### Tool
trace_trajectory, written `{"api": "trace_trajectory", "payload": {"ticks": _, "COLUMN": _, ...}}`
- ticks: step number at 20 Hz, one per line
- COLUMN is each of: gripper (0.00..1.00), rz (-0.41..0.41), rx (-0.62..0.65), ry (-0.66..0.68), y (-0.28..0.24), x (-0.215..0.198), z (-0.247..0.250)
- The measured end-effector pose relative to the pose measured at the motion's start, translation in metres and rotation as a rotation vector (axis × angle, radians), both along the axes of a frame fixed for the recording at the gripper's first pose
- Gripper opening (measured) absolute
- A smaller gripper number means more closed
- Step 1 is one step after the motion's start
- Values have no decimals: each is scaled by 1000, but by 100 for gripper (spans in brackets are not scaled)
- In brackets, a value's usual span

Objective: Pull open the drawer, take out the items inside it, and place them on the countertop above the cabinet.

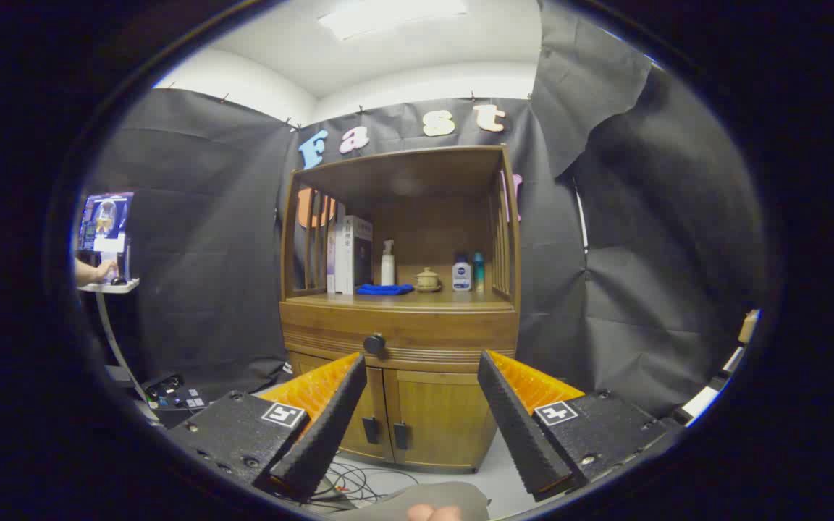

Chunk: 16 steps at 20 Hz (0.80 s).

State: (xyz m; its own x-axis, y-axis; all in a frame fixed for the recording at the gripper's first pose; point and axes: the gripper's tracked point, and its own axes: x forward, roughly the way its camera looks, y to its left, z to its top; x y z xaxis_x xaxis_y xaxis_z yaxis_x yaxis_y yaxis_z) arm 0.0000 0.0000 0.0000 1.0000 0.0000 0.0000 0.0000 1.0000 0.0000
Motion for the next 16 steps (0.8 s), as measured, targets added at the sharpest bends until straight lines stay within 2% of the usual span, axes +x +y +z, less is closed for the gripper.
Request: {"api": "trace_trajectory", "payload": {"ticks": 16, "gripper": 100, "rz": -8, "rx": -15, "ry": -4, "y": 2, "x": -1, "z": 0}}
